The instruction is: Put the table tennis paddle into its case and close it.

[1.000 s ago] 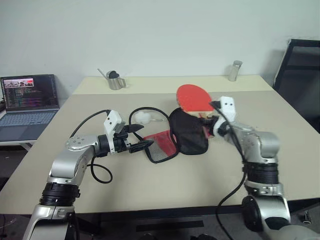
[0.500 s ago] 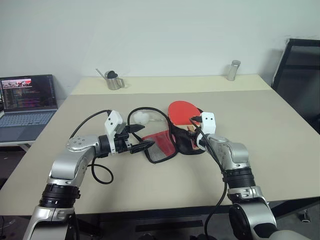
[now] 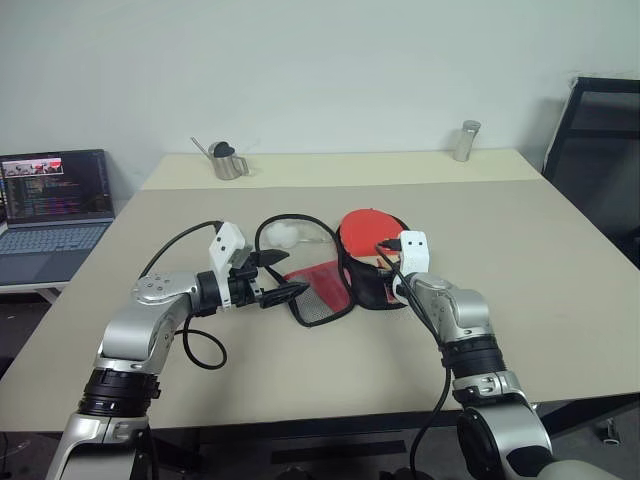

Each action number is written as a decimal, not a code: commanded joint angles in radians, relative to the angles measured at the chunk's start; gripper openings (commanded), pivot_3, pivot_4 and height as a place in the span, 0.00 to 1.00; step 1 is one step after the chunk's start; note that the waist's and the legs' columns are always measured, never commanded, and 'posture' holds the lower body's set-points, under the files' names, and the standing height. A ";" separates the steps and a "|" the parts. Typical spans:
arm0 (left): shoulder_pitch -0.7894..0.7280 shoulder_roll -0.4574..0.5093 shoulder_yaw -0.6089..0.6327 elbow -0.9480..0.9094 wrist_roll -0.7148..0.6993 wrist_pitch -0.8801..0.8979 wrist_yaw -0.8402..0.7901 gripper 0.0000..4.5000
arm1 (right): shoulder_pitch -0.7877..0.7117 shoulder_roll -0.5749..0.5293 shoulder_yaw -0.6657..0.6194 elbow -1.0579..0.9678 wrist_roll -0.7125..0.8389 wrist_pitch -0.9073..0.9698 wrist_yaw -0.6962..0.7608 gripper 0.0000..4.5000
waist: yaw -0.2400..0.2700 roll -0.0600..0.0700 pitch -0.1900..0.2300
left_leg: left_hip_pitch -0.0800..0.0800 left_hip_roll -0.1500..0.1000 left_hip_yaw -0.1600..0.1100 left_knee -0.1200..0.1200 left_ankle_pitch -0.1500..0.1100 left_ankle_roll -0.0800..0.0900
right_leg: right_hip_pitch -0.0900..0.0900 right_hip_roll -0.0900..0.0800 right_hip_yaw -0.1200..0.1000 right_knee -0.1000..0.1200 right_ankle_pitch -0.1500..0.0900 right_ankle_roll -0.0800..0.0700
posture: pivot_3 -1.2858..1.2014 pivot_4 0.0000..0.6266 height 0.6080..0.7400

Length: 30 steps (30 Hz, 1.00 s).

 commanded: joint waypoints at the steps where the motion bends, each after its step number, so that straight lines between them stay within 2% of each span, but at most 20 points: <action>1: -0.001 0.007 0.021 -0.042 -0.010 -0.009 0.002 1.00 | -0.030 0.011 -0.023 -0.028 0.008 -0.030 -0.017 0.25 | 0.000 0.000 0.000 | 0.000 0.000 0.000 0.000 0.000 0.000 | 0.000 0.000 0.000 0.000 0.000 0.000 | 0.52 0.24 1.00; 11: 0.006 0.011 0.024 -0.044 -0.010 -0.009 0.003 1.00 | -0.037 0.027 -0.018 -0.042 0.004 -0.035 -0.036 0.98 | 0.000 0.000 0.000 | 0.000 0.000 0.000 0.000 0.000 0.000 | 0.000 0.000 0.001 0.000 0.000 0.000 | 0.52 0.24 1.00; 15: 0.020 0.019 0.036 -0.046 -0.009 -0.007 0.010 1.00 | -0.036 0.015 0.026 -0.142 0.031 0.012 0.030 0.99 | 0.000 0.000 0.000 | 0.000 0.000 0.001 0.000 0.000 0.000 | 0.000 0.000 0.001 0.000 0.000 0.000 | 0.52 0.24 1.00; 20: 0.045 0.034 0.052 -0.040 0.006 -0.010 0.040 1.00 | -0.019 -0.067 0.047 -0.348 0.109 0.125 0.158 0.99 | 0.001 0.000 0.000 | 0.000 0.001 0.001 0.000 0.000 0.000 | -0.001 0.001 0.002 0.000 0.000 0.000 | 0.52 0.24 1.00; 23: 0.051 0.037 0.061 -0.023 0.029 -0.028 0.075 1.00 | 0.013 -0.170 0.051 -0.481 0.177 0.162 0.286 0.99 | 0.004 0.000 0.000 | 0.000 0.000 0.001 0.000 0.000 0.000 | -0.001 0.001 0.002 0.000 0.000 0.000 | 0.52 0.24 1.00; 25: 0.057 0.044 0.067 0.002 0.052 -0.041 0.099 1.00 | 0.035 -0.298 0.072 -0.563 0.218 0.188 0.409 0.99 | 0.005 0.000 0.000 | 0.000 0.000 0.001 0.000 -0.001 -0.001 | -0.001 0.001 0.002 -0.001 0.000 0.000 | 0.52 0.24 1.00; 27: 0.060 0.049 0.070 0.037 0.077 -0.059 0.119 1.00 | 0.036 -0.411 0.082 -0.605 0.255 0.204 0.510 0.99 | 0.003 0.000 0.000 | 0.000 0.000 0.001 0.000 -0.001 -0.001 | -0.001 0.001 0.002 -0.001 0.000 0.000 | 0.52 0.24 1.00; 30: 0.047 0.049 0.065 0.096 0.097 -0.073 0.130 1.00 | 0.014 -0.499 0.070 -0.615 0.307 0.213 0.598 0.99 | 0.001 -0.001 0.000 | 0.001 0.001 0.002 0.000 -0.001 -0.001 | -0.001 0.001 0.002 -0.001 0.000 0.000 | 0.52 0.24 1.00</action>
